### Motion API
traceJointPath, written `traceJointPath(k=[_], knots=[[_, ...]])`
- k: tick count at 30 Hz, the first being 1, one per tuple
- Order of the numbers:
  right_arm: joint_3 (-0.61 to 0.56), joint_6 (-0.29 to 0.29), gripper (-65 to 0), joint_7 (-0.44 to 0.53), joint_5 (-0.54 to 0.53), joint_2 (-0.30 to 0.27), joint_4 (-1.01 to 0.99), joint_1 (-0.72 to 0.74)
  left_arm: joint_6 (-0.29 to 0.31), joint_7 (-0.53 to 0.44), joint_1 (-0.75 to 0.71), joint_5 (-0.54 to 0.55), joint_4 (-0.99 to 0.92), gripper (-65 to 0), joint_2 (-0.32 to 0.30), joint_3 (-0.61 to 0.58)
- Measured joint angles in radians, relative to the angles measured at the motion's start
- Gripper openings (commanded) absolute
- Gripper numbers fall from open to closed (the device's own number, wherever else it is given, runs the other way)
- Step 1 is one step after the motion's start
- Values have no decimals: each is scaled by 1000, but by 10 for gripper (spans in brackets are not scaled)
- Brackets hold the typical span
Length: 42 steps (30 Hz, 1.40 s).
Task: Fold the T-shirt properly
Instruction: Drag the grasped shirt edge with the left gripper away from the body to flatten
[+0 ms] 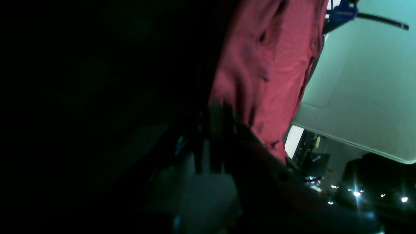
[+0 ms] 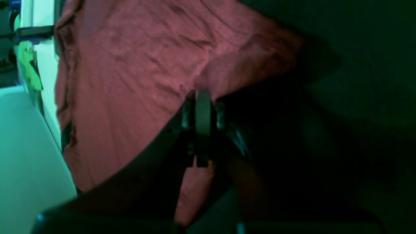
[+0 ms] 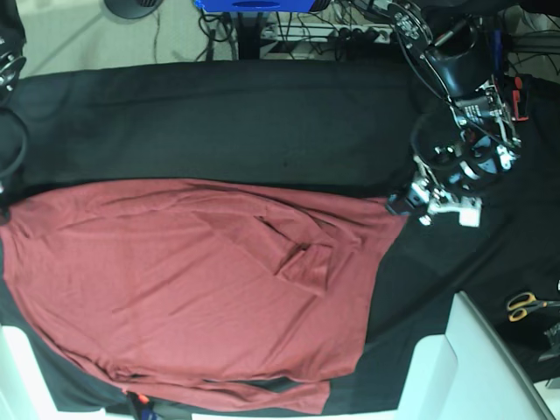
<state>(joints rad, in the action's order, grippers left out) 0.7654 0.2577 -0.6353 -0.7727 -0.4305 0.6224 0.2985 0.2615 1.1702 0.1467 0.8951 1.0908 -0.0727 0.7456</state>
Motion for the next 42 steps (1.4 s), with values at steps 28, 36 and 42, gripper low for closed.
traceJointPath(k=[28,36,42], knots=[[0,-119,-650,-93,-6,1,94,-89,2,90,-188,9,205,-650,2,-5],[31,-119,-650,-146,-11,5,229,-176,1,95,-240,3,240,-650,3,-10],[143,-119,-650,-208,-6,9,230,-234,2,99,-301,10,355,-650,3,-10]])
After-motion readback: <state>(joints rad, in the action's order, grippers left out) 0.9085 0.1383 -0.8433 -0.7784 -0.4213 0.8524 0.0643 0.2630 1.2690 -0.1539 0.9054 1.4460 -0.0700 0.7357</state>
